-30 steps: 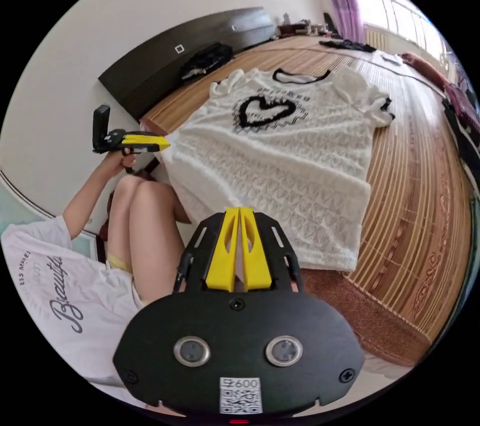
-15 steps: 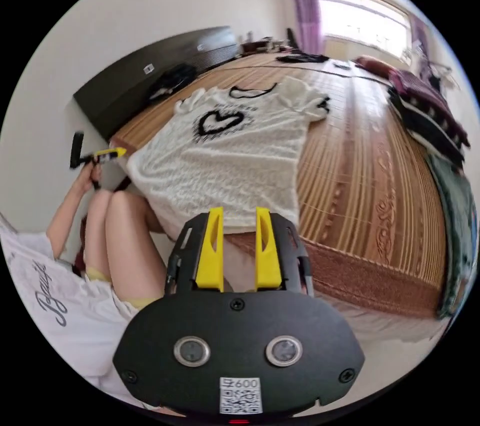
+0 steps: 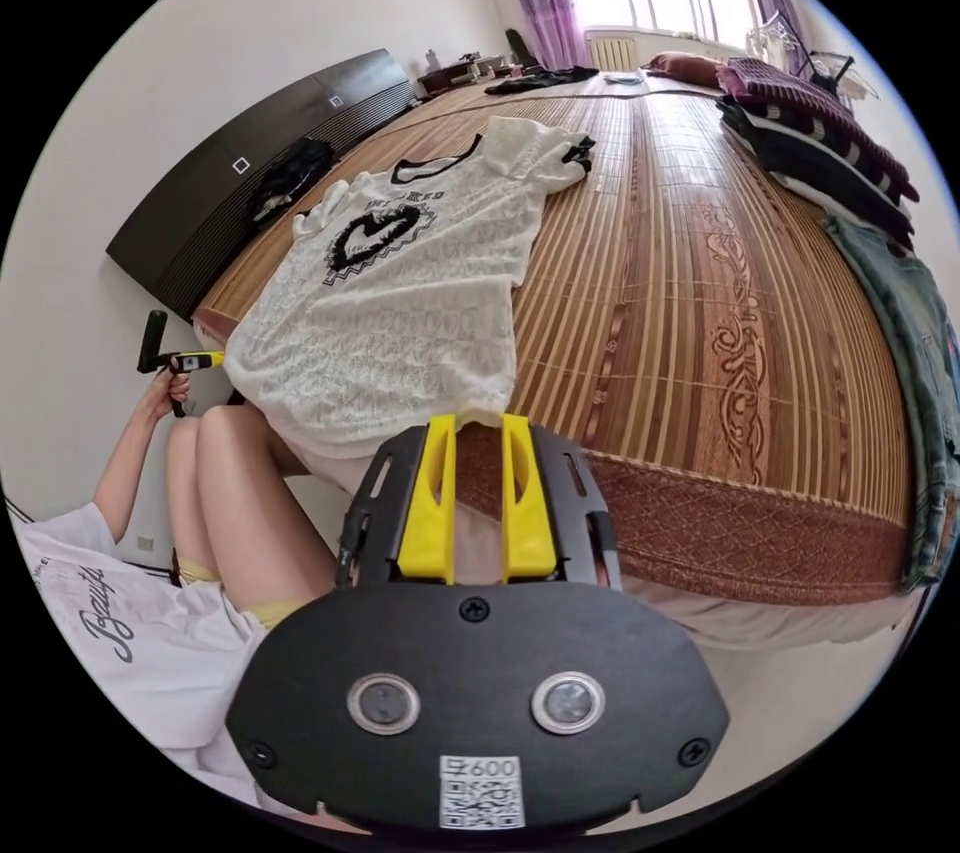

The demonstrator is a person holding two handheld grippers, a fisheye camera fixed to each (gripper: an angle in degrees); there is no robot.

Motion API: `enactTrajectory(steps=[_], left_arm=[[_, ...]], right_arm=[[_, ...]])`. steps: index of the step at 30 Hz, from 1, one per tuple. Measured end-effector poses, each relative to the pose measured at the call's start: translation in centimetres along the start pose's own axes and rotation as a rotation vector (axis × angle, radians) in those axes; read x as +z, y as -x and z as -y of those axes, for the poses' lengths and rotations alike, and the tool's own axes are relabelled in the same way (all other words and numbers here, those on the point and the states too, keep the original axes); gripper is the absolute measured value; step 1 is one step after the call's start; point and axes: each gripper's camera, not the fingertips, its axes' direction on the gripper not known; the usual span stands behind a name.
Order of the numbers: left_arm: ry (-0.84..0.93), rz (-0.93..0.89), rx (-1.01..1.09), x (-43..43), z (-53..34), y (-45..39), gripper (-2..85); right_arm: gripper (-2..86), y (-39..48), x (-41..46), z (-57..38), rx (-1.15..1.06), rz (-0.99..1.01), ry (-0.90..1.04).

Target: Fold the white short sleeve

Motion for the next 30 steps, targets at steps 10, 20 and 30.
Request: enactTrajectory(steps=[10,20,30], left_arm=[[-0.099,-0.074,0.035,-3.5,-2.9,1.7,2.1],[0.045,0.051,-0.059,-3.4,-7.2,1.6,2.9],[-0.319,0.175,0.107,-7.1,-16.2,-8.8,0.4]], right_arm=[[-0.8,3.6,-3.5,1.8,0.013,0.094,0.018],[-0.8,7.4,-2.8,1.2,0.042,-0.055,0.046],[-0.8,12.5,0.7,2.0,0.005,0.011,-0.103]])
